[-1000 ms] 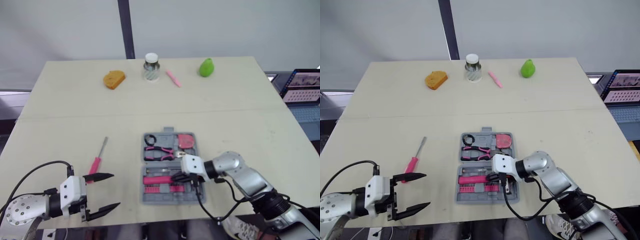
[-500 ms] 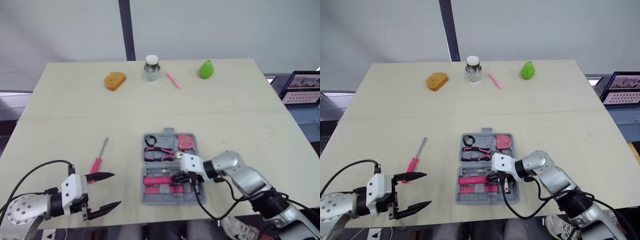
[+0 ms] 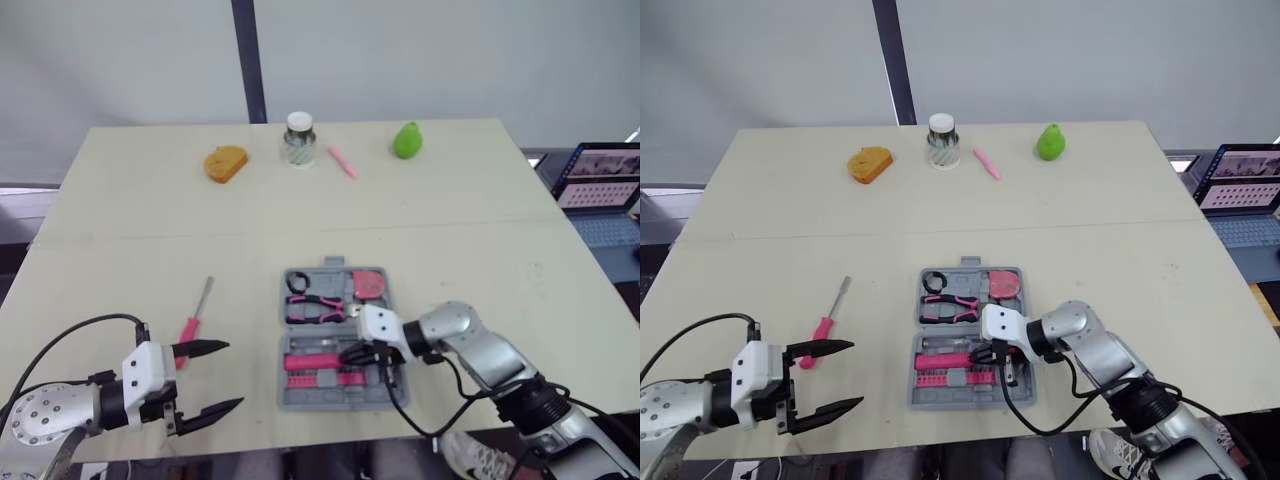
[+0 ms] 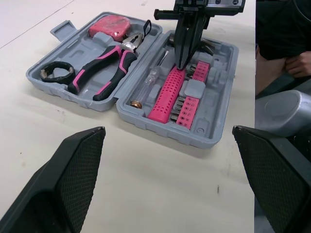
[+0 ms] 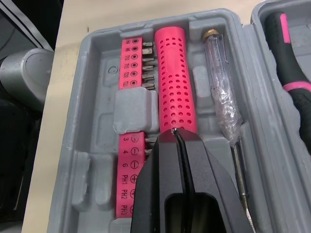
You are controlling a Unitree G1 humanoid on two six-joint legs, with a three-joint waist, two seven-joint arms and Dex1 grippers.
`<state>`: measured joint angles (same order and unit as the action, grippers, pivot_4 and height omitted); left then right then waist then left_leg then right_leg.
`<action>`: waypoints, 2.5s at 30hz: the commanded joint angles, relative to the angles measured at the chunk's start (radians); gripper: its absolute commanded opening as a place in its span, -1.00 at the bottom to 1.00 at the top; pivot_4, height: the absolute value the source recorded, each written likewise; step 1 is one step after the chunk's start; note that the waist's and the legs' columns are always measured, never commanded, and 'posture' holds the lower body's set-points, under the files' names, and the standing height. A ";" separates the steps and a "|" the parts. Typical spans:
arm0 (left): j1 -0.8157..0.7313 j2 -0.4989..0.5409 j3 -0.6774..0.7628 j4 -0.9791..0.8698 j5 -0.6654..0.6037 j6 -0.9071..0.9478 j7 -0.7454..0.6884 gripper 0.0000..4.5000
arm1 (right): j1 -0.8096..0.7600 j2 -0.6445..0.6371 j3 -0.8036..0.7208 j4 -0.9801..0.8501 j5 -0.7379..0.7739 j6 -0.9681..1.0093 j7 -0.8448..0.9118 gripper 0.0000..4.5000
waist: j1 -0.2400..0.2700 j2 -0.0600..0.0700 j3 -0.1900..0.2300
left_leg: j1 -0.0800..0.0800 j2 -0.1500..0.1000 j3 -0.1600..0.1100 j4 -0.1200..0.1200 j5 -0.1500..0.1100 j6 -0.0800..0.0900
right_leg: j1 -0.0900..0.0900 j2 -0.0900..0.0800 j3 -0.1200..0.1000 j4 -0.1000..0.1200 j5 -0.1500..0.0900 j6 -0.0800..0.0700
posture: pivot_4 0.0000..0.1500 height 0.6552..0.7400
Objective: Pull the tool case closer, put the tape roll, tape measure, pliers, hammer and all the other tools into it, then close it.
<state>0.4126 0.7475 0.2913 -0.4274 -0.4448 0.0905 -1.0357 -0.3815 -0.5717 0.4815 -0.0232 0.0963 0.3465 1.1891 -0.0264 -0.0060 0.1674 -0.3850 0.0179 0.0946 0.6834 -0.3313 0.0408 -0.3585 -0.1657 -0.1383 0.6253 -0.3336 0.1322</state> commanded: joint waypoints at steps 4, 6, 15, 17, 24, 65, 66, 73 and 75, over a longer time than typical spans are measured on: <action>-0.009 0.007 0.016 -0.037 -0.013 0.007 0.002 1.00 | 0.053 -0.010 0.051 0.098 -0.067 0.015 -0.021 -0.98 | 0.000 -0.001 -0.001 | 0.000 0.000 0.000 0.000 0.000 0.000 | 0.000 0.000 0.000 0.000 0.000 0.000 | 1.00 -0.06; -0.012 0.006 0.015 -0.036 -0.013 0.009 0.002 1.00 | 0.058 -0.014 0.048 0.097 -0.067 0.009 -0.021 -0.98 | 0.000 -0.001 -0.002 | 0.000 0.000 0.000 0.000 0.000 -0.001 | 0.000 0.000 0.000 0.000 0.000 0.000 | 1.00 -0.06; -0.042 -0.005 -0.010 -0.019 -0.002 0.003 0.005 1.00 | 0.053 -0.015 -0.014 0.016 -0.025 0.022 -0.028 -0.98 | 0.001 -0.001 -0.001 | 0.000 0.000 0.000 0.000 -0.001 -0.001 | 0.000 -0.001 0.001 -0.001 0.000 0.000 | 1.00 -0.06; -0.049 -0.011 -0.010 -0.018 -0.008 0.007 0.012 1.00 | 0.050 -0.019 -0.045 -0.045 0.004 0.056 -0.029 -0.98 | 0.001 0.000 -0.001 | 0.000 0.000 0.000 0.000 -0.001 -0.001 | 0.000 -0.001 0.001 -0.001 0.000 0.000 | 1.00 -0.06; -0.100 -0.018 -0.010 -0.059 -0.075 0.098 0.052 1.00 | 0.086 -0.139 -0.239 -0.355 0.179 0.232 -0.019 -0.98 | 0.017 0.008 0.006 | -0.005 -0.001 0.000 0.000 0.000 0.000 | -0.003 -0.001 0.002 -0.003 0.000 0.000 | 1.00 -0.06; 0.219 -0.289 0.225 -0.298 -0.114 0.348 0.600 1.00 | 0.696 -0.239 -0.839 -0.430 0.408 -0.072 -0.003 0.98 | 0.053 0.003 0.010 | -0.004 0.004 0.001 -0.001 -0.004 0.000 | 0.002 0.001 0.005 -0.017 0.000 0.000 | 1.00 -0.06; 0.211 -0.290 0.241 -0.308 -0.122 0.375 0.629 1.00 | 0.697 -0.243 -0.842 -0.426 0.406 -0.084 0.005 0.98 | 0.053 0.003 0.011 | -0.004 0.003 0.001 -0.001 -0.003 0.001 | 0.002 0.001 0.005 -0.016 0.000 0.000 | 1.00 -0.06; 0.097 -0.187 0.309 -0.273 -0.132 0.592 0.732 1.00 | 0.693 -0.254 -0.853 -0.399 0.410 -0.131 0.029 0.98 | 0.056 0.003 0.011 | -0.004 0.002 0.001 0.000 -0.001 0.002 | 0.002 0.000 0.005 -0.014 0.000 0.001 | 1.00 -0.06; 0.045 -0.161 0.306 -0.239 -0.135 0.644 0.742 1.00 | 0.696 -0.259 -0.860 -0.404 0.414 -0.132 0.033 0.98 | 0.056 0.003 0.011 | -0.004 0.001 0.000 0.000 -0.001 0.002 | 0.002 0.000 0.005 -0.014 0.000 0.001 | 1.00 -0.06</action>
<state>0.4771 0.5737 0.5808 -0.6807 -0.5684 0.6972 -0.3079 0.3091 -0.8170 -0.3545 -0.4205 0.4876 0.2330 1.2049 0.0294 -0.0029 0.1779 -0.3890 0.0194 0.0951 0.6832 -0.3328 0.0422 -0.3568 -0.1658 -0.1330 0.6111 -0.3333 0.1328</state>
